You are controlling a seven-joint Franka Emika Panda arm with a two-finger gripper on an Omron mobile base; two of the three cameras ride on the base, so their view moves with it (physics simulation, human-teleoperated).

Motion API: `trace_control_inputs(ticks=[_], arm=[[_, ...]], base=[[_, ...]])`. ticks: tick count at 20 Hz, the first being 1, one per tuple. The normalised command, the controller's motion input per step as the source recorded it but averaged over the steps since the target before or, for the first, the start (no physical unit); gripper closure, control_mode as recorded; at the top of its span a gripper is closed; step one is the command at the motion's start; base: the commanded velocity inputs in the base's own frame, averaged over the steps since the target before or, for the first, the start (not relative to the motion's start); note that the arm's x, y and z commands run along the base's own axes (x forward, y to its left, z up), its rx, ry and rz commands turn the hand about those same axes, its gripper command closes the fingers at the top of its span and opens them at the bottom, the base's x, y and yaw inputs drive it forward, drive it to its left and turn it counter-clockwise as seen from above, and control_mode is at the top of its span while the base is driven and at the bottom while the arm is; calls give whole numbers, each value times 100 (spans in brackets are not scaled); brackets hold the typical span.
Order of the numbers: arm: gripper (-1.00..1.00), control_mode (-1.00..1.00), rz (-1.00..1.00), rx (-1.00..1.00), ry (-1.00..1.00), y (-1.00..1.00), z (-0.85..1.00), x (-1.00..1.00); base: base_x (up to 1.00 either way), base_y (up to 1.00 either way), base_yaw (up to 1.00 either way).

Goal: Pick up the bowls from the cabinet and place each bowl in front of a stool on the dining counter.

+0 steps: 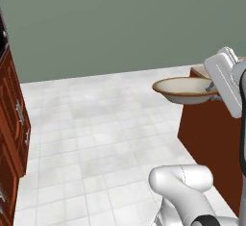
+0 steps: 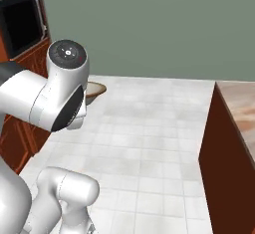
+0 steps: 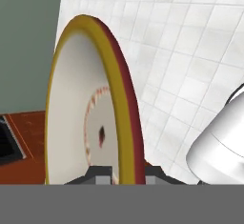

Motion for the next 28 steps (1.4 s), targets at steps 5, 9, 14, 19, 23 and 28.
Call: trace_control_inputs(ticks=[5, 9, 14, 19, 23, 28], arm=[[100, 100, 0, 0, 0, 0, 0, 0], [100, 100, 0, 0, 0, 0, 0, 0], [100, 100, 0, 0, 0, 0, 0, 0], [100, 100, 0, 0, 0, 0, 0, 0], [100, 100, 0, 0, 0, 0, 0, 0], [100, 100, 0, 0, 0, 0, 0, 0]], base=[[100, 10, 0], [100, 11, 0], [100, 20, 0], [100, 27, 0], [100, 32, 0], [100, 39, -3]])
